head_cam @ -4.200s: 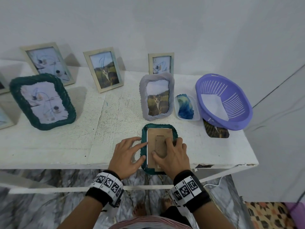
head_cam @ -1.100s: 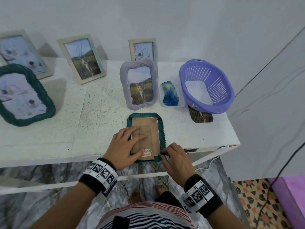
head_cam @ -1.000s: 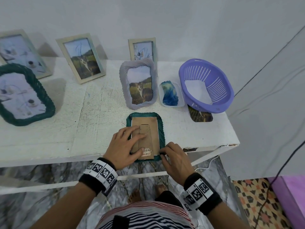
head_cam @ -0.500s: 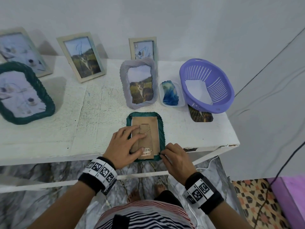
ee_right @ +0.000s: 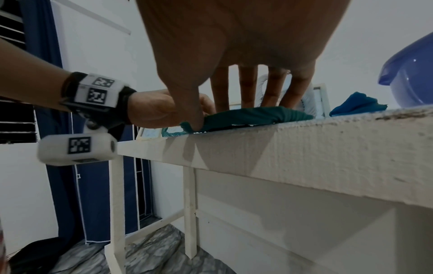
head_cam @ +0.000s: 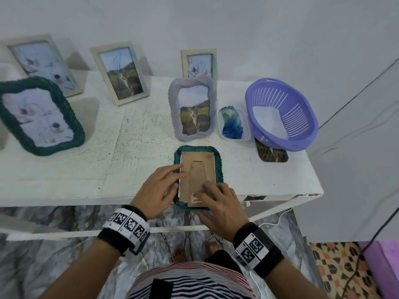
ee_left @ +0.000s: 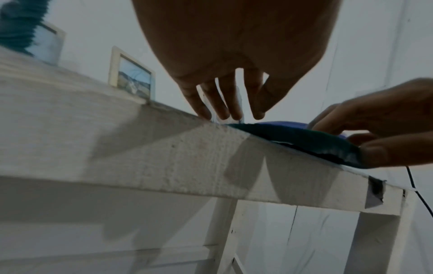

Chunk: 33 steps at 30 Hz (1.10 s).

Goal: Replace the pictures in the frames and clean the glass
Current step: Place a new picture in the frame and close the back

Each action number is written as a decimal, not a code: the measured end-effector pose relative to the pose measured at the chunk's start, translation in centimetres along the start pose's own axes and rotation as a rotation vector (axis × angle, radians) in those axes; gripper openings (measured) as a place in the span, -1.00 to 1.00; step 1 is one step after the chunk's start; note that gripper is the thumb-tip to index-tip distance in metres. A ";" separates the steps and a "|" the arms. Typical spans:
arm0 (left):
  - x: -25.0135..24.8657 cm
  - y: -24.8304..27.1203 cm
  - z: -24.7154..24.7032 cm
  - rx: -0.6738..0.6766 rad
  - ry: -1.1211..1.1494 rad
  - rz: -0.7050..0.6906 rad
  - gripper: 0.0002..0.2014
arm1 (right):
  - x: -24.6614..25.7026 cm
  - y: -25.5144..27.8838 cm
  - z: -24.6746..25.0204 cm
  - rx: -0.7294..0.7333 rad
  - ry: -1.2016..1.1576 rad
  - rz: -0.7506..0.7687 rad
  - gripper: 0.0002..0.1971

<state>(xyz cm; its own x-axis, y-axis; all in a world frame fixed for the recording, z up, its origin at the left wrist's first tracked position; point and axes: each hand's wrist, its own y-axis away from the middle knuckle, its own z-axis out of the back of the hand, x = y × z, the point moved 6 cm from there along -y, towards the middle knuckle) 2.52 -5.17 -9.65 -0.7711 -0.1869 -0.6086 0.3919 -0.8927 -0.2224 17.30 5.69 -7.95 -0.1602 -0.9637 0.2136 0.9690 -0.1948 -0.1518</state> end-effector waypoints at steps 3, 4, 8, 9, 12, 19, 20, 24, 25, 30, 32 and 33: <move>-0.4 2.5 1.1 -0.073 0.014 0.028 -0.75 | -0.2 0.1 -0.3 -0.010 -0.008 -0.002 -0.63; -0.5 3.2 0.9 -0.057 0.001 0.026 -0.75 | -0.2 0.0 -0.2 -0.010 -0.015 -0.003 -0.63; -0.2 4.7 0.2 -0.032 0.029 0.042 -0.68 | -0.1 0.0 0.0 -0.031 -0.040 0.024 -0.61; 0.0 4.8 0.2 -0.038 0.069 0.063 -0.68 | 0.0 0.0 0.1 -0.035 -0.037 0.031 -0.61; 0.6 5.0 0.0 -0.064 0.211 0.123 -0.70 | 0.0 0.0 0.0 -0.038 -0.037 0.031 -0.62; 0.7 4.9 -0.5 0.009 0.204 0.130 -0.65 | -0.4 0.0 -0.3 -0.023 -0.039 0.022 -0.63; 0.7 4.9 -0.5 0.016 0.204 0.134 -0.65 | -0.4 0.0 -0.3 -0.020 -0.037 0.023 -0.63; 0.7 5.1 -0.6 0.025 0.186 0.125 -0.66 | -0.4 0.0 -0.3 -0.025 -0.037 0.022 -0.62; 0.7 5.1 -0.5 0.026 0.182 0.122 -0.66 | -0.4 0.0 -0.2 -0.026 -0.034 0.025 -0.62; 0.3 5.0 -0.3 0.043 0.064 0.054 -0.66 | -0.5 -0.1 -0.2 -0.020 -0.038 0.040 -0.61; 0.2 4.8 -0.1 0.066 -0.005 0.015 -0.66 | -0.5 -0.1 -0.2 -0.023 -0.052 0.042 -0.61; 0.1 4.7 0.0 0.070 -0.026 0.001 -0.66 | -0.5 -0.1 -0.2 -0.023 -0.056 0.041 -0.61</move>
<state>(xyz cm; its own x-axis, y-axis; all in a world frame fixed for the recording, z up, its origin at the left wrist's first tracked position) 4.28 -9.42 -10.74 -0.7841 -0.1974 -0.5884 0.3573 -0.9188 -0.1678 17.24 6.20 -8.24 -0.1089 -0.9594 0.2602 0.9699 -0.1599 -0.1835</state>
